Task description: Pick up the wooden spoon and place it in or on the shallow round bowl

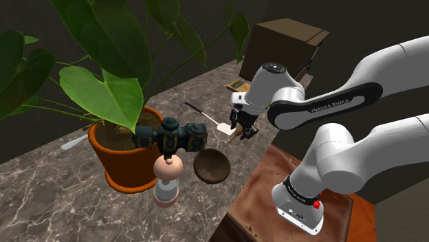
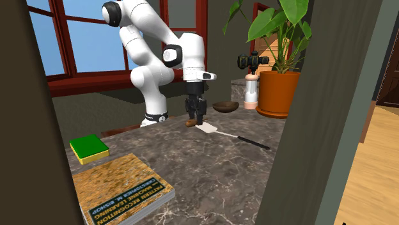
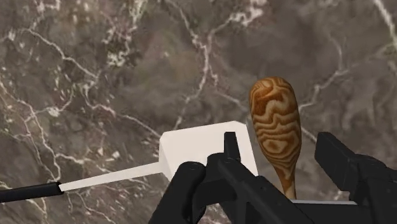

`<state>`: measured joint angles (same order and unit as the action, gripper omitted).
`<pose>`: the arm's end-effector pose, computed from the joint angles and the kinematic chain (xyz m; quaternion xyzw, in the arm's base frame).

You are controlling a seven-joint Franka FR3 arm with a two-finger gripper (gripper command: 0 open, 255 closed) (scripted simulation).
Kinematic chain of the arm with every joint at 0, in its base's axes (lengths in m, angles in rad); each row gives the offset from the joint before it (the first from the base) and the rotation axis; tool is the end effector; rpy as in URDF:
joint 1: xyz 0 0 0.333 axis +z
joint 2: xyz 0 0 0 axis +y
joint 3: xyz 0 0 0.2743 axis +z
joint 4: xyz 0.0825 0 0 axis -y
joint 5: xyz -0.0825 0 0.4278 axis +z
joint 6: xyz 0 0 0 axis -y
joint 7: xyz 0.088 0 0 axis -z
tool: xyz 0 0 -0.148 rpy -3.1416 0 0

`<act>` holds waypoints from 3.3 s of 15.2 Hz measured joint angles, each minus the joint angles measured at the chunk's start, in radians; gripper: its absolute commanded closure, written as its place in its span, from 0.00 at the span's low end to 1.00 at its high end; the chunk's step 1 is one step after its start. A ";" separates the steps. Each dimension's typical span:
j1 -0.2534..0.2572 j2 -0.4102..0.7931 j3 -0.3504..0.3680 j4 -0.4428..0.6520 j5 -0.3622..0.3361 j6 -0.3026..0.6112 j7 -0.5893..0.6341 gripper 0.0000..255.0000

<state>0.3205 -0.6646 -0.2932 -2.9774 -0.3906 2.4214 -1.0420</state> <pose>0.3678 0.0391 0.2274 0.7622 0.6434 0.0280 0.0663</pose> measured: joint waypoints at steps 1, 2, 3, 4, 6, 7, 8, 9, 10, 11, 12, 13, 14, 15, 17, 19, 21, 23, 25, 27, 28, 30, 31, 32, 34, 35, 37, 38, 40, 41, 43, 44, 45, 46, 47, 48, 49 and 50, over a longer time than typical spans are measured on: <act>0.000 0.000 0.000 0.000 0.000 0.000 0.000 1.00; 0.000 0.000 0.000 0.000 0.000 0.000 0.000 1.00; 0.000 0.000 0.000 0.000 0.000 0.000 0.000 1.00; 0.000 0.000 0.000 0.000 0.000 0.000 0.000 1.00; 0.000 0.000 0.000 0.000 0.000 0.000 0.000 1.00; 0.000 0.000 0.000 0.000 0.000 0.000 0.000 1.00; 0.000 0.000 0.000 0.000 0.000 0.000 0.000 1.00; 0.000 0.000 0.000 0.000 0.000 0.000 0.000 1.00; 0.000 -0.005 0.000 0.003 0.002 -0.008 -0.002 1.00; 0.002 -0.018 0.002 0.009 0.006 -0.026 -0.004 1.00; 0.002 -0.029 0.002 0.014 0.009 -0.042 -0.009 1.00; 0.007 -0.037 0.006 0.023 0.015 -0.058 -0.008 1.00; 0.007 -0.053 0.008 0.028 0.019 -0.079 -0.012 1.00; 0.010 -0.066 0.012 0.035 0.024 -0.100 -0.013 1.00; 0.015 -0.091 0.018 0.050 0.034 -0.140 -0.016 1.00; 0.018 -0.106 0.021 0.071 0.042 -0.175 -0.024 1.00; 0.020 -0.130 0.027 0.085 0.050 -0.212 -0.028 1.00; 0.026 -0.149 0.035 0.107 0.061 -0.253 -0.031 1.00; 0.027 -0.164 0.038 0.127 0.067 -0.286 -0.037 1.00; 0.031 -0.175 0.044 0.148 0.075 -0.319 -0.040 1.00; 0.034 -0.179 0.047 0.159 0.079 -0.334 -0.041 1.00; 0.036 -0.183 0.051 0.180 0.085 -0.359 -0.044 1.00; 0.038 -0.188 0.054 0.193 0.089 -0.377 -0.046 1.00; 0.040 -0.193 0.058 0.205 0.094 -0.393 -0.046 1.00; 0.048 -0.195 0.070 0.215 0.103 -0.407 -0.037 1.00; 0.062 -0.189 0.090 0.214 0.117 -0.404 -0.015 1.00; 0.092 -0.181 0.134 0.221 0.147 -0.411 0.032 1.00; 0.110 -0.168 0.159 0.233 0.166 -0.413 0.060 1.00; 0.138 -0.163 0.202 0.244 0.196 -0.426 0.104 1.00; 0.153 -0.155 0.225 0.251 0.212 -0.428 0.130 1.00; 0.184 -0.125 0.275 0.255 0.244 -0.411 0.187 1.00; 0.197 -0.104 0.295 0.274 0.258 -0.411 0.210 1.00; 0.214 -0.094 0.321 0.287 0.275 -0.417 0.238 1.00; 0.225 -0.079 0.341 0.293 0.287 -0.410 0.261 1.00; 0.234 -0.047 0.360 0.315 0.297 -0.403 0.284 1.00; 0.247 -0.028 0.384 0.332 0.310 -0.403 0.310 1.00; 0.256 0.018 0.408 0.366 0.320 -0.393 0.338 1.00; 0.266 0.025 0.425 0.362 0.330 -0.386 0.359 1.00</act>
<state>0.5863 -0.6400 0.1318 -2.6151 -0.0607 2.0357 -0.6827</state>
